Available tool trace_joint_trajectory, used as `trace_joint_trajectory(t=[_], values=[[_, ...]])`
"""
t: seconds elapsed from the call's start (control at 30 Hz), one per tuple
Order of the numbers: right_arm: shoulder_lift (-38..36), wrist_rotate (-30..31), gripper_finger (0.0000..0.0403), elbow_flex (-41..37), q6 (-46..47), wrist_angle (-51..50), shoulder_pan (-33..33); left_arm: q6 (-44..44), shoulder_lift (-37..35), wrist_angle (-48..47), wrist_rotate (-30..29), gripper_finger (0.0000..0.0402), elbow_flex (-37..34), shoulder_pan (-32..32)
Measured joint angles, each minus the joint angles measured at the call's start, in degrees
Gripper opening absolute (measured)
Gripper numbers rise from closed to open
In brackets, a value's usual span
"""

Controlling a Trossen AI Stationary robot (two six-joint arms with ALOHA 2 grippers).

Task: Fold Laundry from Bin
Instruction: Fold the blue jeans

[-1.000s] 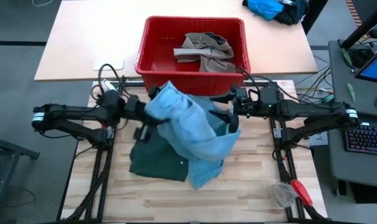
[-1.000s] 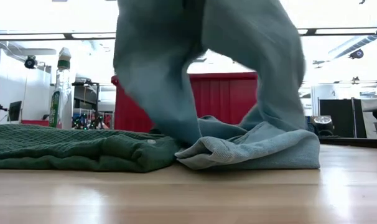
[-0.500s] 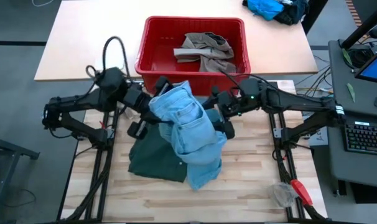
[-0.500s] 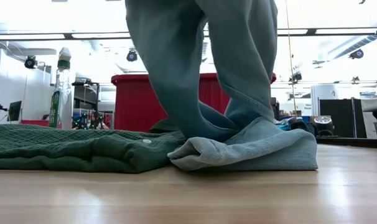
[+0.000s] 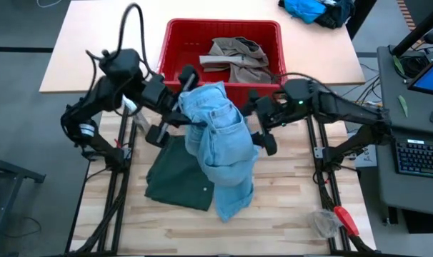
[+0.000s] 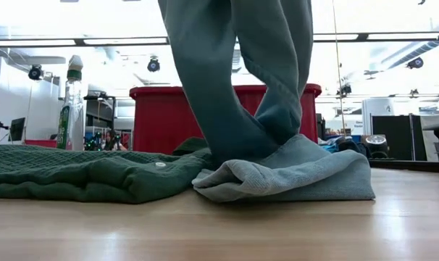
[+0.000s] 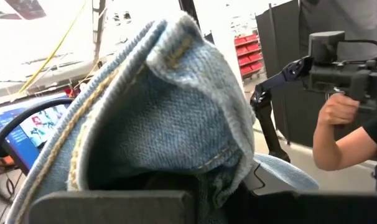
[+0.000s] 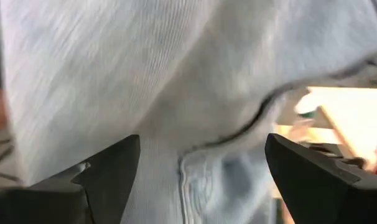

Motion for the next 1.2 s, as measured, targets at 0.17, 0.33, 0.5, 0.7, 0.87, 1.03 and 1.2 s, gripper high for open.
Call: trace_joint_trajectory(t=[0.17, 0.33, 0.5, 0.7, 0.87, 1.03, 1.2], values=[[-1.4, 2.5, 0.0338, 2.4, -0.6, -3.8, 0.0, 0.7, 0.2, -0.7, -0.6, 0.0014, 2.2, 0.0], [-3.3, 2.4, 0.034, 3.4, -0.5, -4.8, 0.1, 3.0, -1.8, -0.9, -2.2, 0.0014, 0.7, 0.1], [-3.5, 0.2, 0.0343, 3.2, 0.1, -5.8, 0.7, 4.6, -2.0, -1.0, -5.3, 0.0015, 0.7, 0.0], [-1.3, -0.1, 0.0343, 3.2, 0.9, -4.9, 1.0, 5.8, -1.7, -0.4, -8.4, 0.0015, 0.7, 0.1], [2.1, -2.2, 0.0343, 3.1, 1.5, -0.4, 1.0, 5.8, -0.4, 0.7, -8.5, 0.0015, 0.7, 0.1], [3.8, -7.3, 0.0336, 3.1, 3.4, 4.9, 1.0, 5.9, 0.6, 1.7, -10.9, 0.0015, 0.7, 0.1], [3.2, -7.6, 0.0323, 3.3, 3.5, 3.8, 1.0, 5.9, 0.8, 1.1, -11.3, 0.0015, 0.7, 0.1]])
